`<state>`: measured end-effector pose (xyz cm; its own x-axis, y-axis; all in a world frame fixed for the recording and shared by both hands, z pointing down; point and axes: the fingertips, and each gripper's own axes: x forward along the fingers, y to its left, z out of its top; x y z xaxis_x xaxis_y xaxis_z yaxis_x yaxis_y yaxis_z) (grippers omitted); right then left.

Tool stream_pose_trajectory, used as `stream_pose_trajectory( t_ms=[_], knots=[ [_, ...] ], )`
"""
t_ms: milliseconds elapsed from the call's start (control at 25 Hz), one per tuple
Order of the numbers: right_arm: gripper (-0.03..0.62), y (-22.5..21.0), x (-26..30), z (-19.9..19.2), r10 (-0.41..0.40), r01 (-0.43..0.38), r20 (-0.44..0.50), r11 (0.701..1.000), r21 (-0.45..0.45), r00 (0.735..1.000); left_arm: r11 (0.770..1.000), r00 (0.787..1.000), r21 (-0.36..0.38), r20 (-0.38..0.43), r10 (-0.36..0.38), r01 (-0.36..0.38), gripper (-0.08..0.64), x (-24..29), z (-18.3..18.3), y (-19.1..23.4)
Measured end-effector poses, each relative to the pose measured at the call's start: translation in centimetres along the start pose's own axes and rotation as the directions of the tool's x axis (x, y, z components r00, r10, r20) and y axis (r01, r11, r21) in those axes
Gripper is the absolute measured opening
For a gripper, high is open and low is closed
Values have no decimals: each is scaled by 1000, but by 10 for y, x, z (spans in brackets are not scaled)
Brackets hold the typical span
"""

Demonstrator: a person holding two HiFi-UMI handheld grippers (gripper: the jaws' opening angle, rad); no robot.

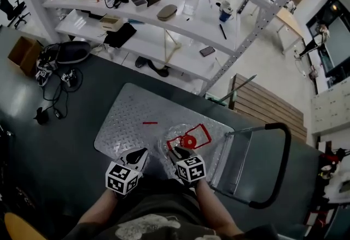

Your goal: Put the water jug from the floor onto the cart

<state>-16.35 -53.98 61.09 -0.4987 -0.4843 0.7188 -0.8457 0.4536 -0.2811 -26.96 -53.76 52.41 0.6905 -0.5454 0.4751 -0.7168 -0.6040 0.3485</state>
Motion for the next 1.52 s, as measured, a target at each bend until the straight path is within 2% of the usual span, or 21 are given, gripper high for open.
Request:
stream_pose_trajectory(
  t_ms=[200,400,560,680,760,920,1040,1200,1400,1520],
  knots=[
    [117,-8,-19,6,0,-7,82,997,78,997,1000,1000,24,5,-13,13,7,2,6,-10],
    [118,-6,-53,7,21,-36,192,996,77,981,999,998,9,42,43,-44,6,-11,5,-21],
    [118,-4,-88,-3,50,-72,257,995,76,965,996,994,7,66,86,-86,8,-25,-3,-49],
    [74,11,-123,-20,127,-152,287,986,67,949,994,989,-11,102,110,-110,7,-39,-13,-80],
    [-3,18,-151,-28,134,-152,337,988,28,932,992,985,-15,115,126,-125,6,-47,-22,-101],
    [-8,23,-204,-52,156,-155,393,987,-34,906,988,978,-17,136,157,-156,8,-56,-43,-150],
    [-8,21,-237,-74,160,-152,415,987,-51,896,987,974,-15,162,160,-160,7,-64,-55,-193],
    [-8,21,-266,-113,164,-155,406,986,-54,899,985,970,-27,171,174,-172,7,-77,-78,-242],
    [-9,29,-287,-149,175,-164,373,985,-62,911,982,973,-60,136,188,-182,7,-92,-107,-280],
    [-9,28,-297,-160,169,-169,386,985,-34,907,983,976,-56,122,182,-176,7,-95,-115,-295]
  ],
)
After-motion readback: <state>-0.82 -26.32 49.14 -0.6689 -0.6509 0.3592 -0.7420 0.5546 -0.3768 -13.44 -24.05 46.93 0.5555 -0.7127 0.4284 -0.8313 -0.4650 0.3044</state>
